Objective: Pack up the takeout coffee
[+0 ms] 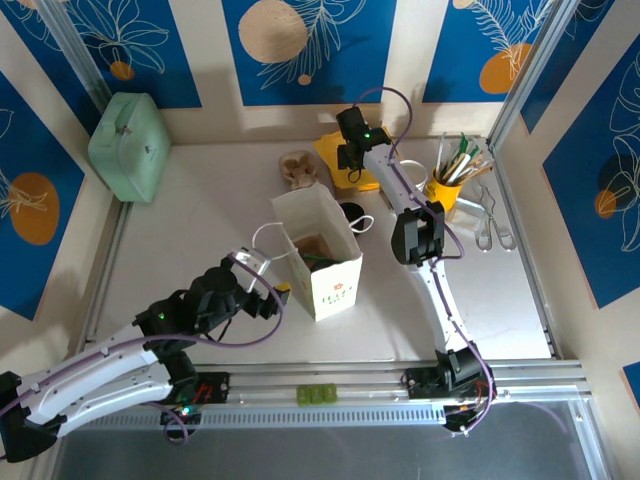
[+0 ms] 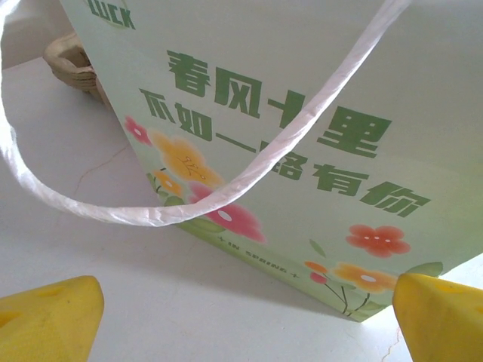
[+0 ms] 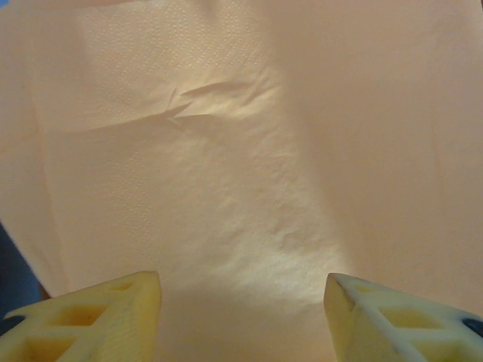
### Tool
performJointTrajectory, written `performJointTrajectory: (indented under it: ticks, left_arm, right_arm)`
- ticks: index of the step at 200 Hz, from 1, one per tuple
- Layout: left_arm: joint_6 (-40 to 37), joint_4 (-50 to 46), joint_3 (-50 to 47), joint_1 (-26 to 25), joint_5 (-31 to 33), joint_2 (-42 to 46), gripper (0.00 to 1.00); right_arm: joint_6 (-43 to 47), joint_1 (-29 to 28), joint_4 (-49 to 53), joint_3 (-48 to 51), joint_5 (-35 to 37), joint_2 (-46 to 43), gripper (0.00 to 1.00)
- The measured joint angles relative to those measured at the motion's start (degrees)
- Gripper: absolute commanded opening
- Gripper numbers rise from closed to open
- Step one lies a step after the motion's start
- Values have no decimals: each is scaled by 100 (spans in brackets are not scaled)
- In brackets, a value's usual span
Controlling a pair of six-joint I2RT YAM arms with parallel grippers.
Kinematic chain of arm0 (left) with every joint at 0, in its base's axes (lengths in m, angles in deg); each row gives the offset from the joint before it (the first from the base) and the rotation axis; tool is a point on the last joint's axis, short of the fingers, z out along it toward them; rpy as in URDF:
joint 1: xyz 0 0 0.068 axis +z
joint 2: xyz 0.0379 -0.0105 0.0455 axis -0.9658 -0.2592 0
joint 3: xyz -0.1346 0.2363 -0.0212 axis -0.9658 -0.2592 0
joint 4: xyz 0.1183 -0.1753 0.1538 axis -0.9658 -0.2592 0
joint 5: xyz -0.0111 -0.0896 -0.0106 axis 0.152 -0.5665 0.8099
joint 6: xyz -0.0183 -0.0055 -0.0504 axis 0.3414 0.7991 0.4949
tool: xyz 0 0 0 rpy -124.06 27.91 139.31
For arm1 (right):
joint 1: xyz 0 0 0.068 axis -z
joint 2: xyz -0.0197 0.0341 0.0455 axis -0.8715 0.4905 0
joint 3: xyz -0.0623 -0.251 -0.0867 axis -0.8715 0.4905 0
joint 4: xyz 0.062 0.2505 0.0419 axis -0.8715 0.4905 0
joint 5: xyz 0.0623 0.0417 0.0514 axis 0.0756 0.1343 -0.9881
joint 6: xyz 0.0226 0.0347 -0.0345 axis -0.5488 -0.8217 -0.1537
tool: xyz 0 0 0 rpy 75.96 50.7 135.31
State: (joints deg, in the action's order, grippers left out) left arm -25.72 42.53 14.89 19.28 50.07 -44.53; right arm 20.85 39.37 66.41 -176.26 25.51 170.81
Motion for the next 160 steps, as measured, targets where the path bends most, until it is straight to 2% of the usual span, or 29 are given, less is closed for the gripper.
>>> performJointTrajectory:
  ticks: [96,120,160]
  left_arm:
    - [17,0,0,0,0,11,98]
    - [17,0,0,0,0,11,98]
    - [17,0,0,0,0,96,98]
  right_arm:
    - [0,39,4,-2,-4,247,66]
    - [-4,52,2,-22,-35,313,62]
    - [-92,96,-2,-57,-236,363,50]
